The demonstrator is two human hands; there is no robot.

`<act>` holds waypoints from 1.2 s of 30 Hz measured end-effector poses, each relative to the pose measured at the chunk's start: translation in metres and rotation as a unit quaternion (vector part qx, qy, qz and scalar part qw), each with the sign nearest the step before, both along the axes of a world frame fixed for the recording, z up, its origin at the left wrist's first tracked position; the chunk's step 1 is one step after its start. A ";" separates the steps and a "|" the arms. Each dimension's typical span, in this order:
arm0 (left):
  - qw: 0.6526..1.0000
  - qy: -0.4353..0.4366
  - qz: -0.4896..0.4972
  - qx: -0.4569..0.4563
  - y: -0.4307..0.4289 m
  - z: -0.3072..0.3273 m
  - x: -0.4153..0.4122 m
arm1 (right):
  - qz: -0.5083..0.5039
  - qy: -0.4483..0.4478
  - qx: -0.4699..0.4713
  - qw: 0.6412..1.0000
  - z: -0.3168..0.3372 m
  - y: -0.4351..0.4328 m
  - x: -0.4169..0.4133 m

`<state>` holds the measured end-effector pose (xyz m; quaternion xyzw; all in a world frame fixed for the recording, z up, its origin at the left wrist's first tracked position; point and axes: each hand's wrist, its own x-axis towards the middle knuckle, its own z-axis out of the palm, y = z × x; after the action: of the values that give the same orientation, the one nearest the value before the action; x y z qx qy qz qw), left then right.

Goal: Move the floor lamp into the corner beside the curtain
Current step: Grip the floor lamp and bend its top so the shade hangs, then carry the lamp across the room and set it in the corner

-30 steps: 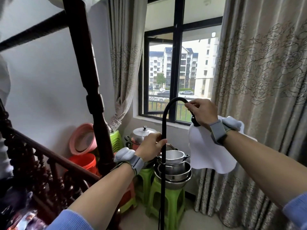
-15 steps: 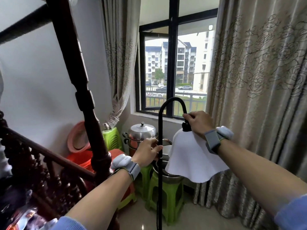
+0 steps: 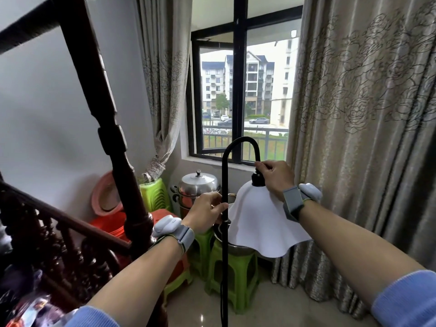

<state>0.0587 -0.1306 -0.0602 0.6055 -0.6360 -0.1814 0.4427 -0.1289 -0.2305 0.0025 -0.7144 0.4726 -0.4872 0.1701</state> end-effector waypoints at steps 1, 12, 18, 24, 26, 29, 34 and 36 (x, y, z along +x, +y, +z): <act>1.000 0.003 -0.003 0.002 0.001 0.000 -0.001 | -0.005 -0.005 0.000 1.000 -0.002 0.001 0.000; 0.999 -0.020 -0.027 0.012 0.010 0.009 -0.002 | 0.004 -0.047 0.001 0.999 -0.017 0.009 -0.008; 0.999 0.008 -0.039 -0.004 0.012 0.027 -0.004 | -0.085 -0.065 0.015 0.994 -0.073 0.030 -0.049; 0.990 0.115 -0.083 -0.014 0.005 0.049 -0.017 | -0.181 -0.153 0.099 0.966 -0.154 0.058 -0.074; 0.988 0.125 -0.092 -0.007 -0.001 0.047 -0.021 | -0.194 -0.180 0.116 0.957 -0.169 0.064 -0.076; 0.985 0.143 -0.100 -0.011 -0.006 0.045 -0.027 | -0.202 -0.239 0.139 0.940 -0.187 0.067 -0.070; 0.980 0.164 -0.110 -0.027 -0.010 0.046 -0.038 | -0.098 -0.062 0.274 0.955 -0.252 0.080 -0.048; 0.980 0.160 -0.116 -0.034 -0.011 0.046 -0.044 | -0.035 0.040 0.329 0.943 -0.277 0.090 -0.034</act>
<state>0.0146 -0.1415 -0.0143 0.4752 -0.6287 -0.3047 0.5349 -0.1628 -0.1407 -0.2749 -0.6206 0.6379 -0.2813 0.3589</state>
